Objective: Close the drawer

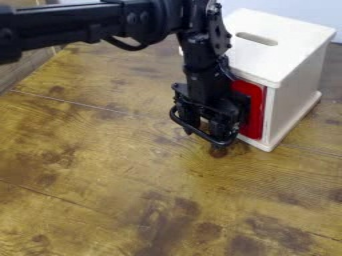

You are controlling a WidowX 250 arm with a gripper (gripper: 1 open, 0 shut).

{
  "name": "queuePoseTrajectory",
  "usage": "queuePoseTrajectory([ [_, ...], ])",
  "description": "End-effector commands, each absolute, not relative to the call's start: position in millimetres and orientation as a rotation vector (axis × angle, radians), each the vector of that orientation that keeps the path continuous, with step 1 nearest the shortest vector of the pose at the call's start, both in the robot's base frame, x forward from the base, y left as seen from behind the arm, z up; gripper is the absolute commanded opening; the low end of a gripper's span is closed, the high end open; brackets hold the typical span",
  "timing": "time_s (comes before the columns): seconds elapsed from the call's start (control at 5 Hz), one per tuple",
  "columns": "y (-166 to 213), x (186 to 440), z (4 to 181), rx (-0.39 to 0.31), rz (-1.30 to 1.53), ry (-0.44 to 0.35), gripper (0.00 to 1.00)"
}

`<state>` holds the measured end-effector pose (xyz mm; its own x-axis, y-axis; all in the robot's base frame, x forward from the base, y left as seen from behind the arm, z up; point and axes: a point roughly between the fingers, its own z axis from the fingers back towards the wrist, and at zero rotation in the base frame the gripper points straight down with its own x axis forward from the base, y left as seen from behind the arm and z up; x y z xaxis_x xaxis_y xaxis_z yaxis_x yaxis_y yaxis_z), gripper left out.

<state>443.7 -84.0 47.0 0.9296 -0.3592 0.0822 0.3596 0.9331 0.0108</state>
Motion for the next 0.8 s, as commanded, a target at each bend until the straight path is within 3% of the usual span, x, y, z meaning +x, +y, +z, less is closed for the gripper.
queuePoseTrajectory([
  [0.0,-51,451,67.9,0.010,-0.305,-0.132,1.00],
  [0.6,-50,447,101.3,0.003,-0.297,-0.173,1.00],
])
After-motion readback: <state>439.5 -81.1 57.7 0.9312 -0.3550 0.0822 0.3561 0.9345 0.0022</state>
